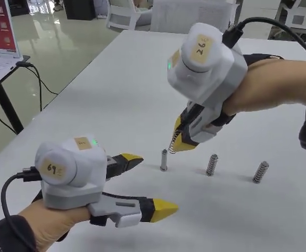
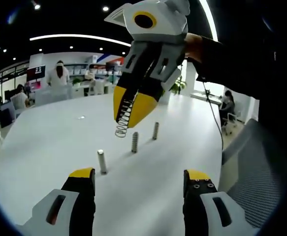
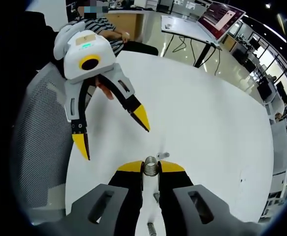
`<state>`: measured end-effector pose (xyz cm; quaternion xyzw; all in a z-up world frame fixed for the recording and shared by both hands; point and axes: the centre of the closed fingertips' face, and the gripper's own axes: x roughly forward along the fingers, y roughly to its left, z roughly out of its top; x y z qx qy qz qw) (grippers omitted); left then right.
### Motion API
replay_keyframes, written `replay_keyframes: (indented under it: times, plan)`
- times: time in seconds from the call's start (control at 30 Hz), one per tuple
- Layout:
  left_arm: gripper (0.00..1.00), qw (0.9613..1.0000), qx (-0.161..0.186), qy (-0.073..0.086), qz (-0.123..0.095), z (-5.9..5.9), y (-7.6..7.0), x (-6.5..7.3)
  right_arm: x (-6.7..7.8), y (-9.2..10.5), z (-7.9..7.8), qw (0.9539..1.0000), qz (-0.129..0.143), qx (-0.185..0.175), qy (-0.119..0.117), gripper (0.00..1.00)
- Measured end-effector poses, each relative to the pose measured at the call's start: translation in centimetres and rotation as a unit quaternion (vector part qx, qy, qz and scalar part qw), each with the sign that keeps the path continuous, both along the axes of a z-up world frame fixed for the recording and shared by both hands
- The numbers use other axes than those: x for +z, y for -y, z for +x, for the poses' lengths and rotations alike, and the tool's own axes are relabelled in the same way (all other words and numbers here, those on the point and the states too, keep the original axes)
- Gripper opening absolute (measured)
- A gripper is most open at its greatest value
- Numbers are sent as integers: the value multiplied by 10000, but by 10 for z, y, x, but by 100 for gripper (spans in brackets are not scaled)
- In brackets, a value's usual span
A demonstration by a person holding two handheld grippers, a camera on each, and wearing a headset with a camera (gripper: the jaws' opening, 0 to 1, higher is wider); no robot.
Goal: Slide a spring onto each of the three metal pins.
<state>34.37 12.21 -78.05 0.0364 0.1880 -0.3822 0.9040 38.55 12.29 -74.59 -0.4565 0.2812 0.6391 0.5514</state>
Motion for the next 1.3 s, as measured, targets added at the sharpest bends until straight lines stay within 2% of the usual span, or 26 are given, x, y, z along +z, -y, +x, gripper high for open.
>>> replay_keyframes:
  times: [0.4,0.8,1.3]
  plan:
    - [68,10000,5,-21,-2,0,-1,-2,-13,-12,19,9999,-139,-28,-56,8]
    - [68,10000,-3,-44,-8,-2,-1,-3,-28,-13,23,9995,-282,-75,-75,8]
    - [67,10000,-35,-72,-21,-3,0,-4,-37,-17,24,9993,-311,-127,-145,8]
